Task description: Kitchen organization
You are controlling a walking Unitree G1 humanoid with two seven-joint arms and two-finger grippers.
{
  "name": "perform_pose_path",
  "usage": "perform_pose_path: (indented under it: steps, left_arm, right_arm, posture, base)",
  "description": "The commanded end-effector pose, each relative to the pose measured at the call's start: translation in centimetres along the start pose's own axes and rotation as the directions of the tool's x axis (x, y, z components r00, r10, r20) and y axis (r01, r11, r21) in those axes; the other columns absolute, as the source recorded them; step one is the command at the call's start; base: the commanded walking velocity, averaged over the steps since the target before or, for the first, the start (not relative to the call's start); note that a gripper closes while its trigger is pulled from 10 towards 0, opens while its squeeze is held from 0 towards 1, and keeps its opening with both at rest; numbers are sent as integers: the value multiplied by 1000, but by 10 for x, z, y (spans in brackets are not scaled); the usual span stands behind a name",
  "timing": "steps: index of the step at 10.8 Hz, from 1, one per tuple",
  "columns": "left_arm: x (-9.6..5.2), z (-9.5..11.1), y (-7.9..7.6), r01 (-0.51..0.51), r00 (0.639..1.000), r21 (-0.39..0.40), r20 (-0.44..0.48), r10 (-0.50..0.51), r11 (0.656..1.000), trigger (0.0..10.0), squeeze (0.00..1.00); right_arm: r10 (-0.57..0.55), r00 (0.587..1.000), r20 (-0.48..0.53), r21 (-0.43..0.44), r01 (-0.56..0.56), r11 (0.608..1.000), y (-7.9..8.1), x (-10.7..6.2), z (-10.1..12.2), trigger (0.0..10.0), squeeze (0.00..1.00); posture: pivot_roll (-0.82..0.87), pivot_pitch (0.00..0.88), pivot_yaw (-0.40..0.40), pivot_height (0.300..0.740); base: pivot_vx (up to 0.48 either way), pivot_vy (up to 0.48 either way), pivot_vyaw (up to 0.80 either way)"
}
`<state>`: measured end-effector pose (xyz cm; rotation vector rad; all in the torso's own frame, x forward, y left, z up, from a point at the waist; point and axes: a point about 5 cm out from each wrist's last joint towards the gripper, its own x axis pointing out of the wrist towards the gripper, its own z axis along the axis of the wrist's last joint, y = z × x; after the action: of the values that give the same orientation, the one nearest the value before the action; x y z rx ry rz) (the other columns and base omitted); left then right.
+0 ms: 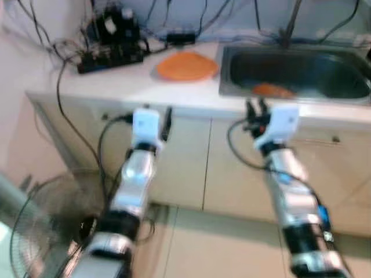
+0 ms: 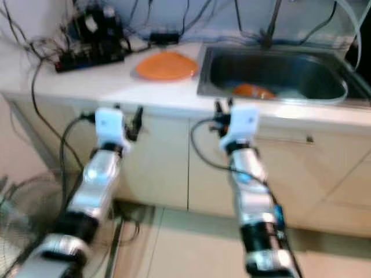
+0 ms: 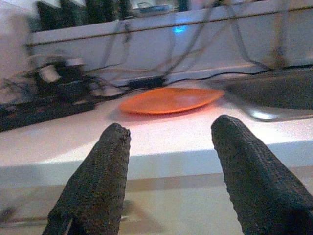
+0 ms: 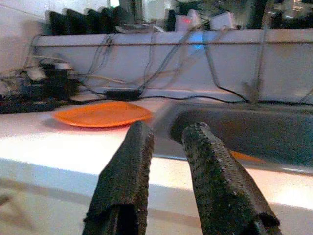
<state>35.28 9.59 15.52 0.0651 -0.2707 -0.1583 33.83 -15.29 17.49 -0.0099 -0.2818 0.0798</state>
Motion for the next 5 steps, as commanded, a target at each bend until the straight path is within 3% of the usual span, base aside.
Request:
perform_pose_path:
  steps: [1,2,4,5]
  left_arm:
    - [1,2,8,-13,1000,21,8,13,1000,10000,0]
    - [2,3,8,-7,1000,26,15,6,1000,10000,0]
    - [3,4,8,0,1000,30,18,-1,1000,10000,0]
    - [3,4,8,2,1000,32,19,-3,999,10000,0]
  right_arm:
    - [14,1000,3,18,-14,1000,6,1,0,10000,0]
    - [-8,1000,-5,49,8,999,5,3,0,10000,0]
    - [-13,1000,-1,62,14,998,6,3,-1,10000,0]
    - [-14,1000,6,60,13,998,6,3,0,10000,0]
  posture:
    - [4,0,44,728]
    - [7,0,49,728]
    - [6,0,57,728]
    - [6,0,58,728]
  base:
    - [330,262,0]
    - [360,262,0]
    - [354,262,-800]
    - [356,262,0]
